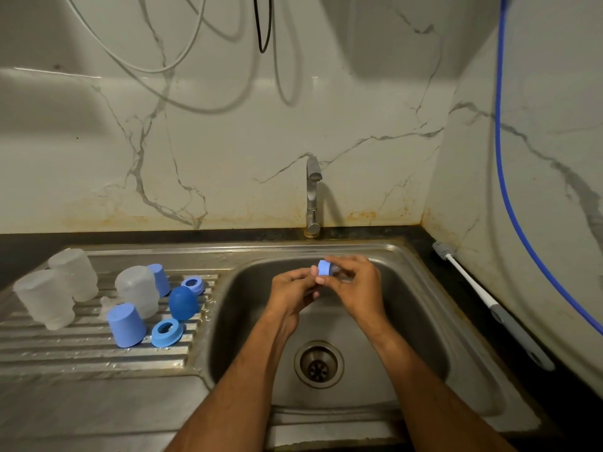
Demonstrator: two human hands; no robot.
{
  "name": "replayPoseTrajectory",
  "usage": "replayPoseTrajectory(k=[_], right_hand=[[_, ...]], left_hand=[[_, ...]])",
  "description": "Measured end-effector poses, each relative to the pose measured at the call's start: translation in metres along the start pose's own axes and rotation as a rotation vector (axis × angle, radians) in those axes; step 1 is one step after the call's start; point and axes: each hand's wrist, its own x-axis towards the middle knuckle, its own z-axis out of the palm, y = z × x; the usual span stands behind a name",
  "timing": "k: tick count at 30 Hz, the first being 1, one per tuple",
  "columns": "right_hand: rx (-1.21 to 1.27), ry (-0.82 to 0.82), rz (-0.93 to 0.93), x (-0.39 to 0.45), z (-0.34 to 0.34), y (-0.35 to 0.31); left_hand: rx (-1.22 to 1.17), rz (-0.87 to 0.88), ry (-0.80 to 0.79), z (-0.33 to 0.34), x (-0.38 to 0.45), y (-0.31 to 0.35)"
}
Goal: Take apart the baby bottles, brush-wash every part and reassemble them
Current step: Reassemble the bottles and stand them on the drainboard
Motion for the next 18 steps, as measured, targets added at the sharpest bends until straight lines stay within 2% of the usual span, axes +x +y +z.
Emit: replayPoseTrajectory(k=[5,9,18], right_hand=[[0.012,-0.040,0.021,-0.0001,-0.0025,-0.0005],[0.180,-0.037,0.073,0.0044,-0.0080,-0.0010],[-0.025,0.042,-0.024,0.0003,-0.0012,0.0004]], left_hand=[[-0.101,-0.052,-0.180,-0.0034,-0.0009,0.0074],[-0.225,-0.093,-0.138,-0.0080,0.0021,0.0088],[-0.247,-0.154,-0.123,-0.0063,0.0065,0.0101]])
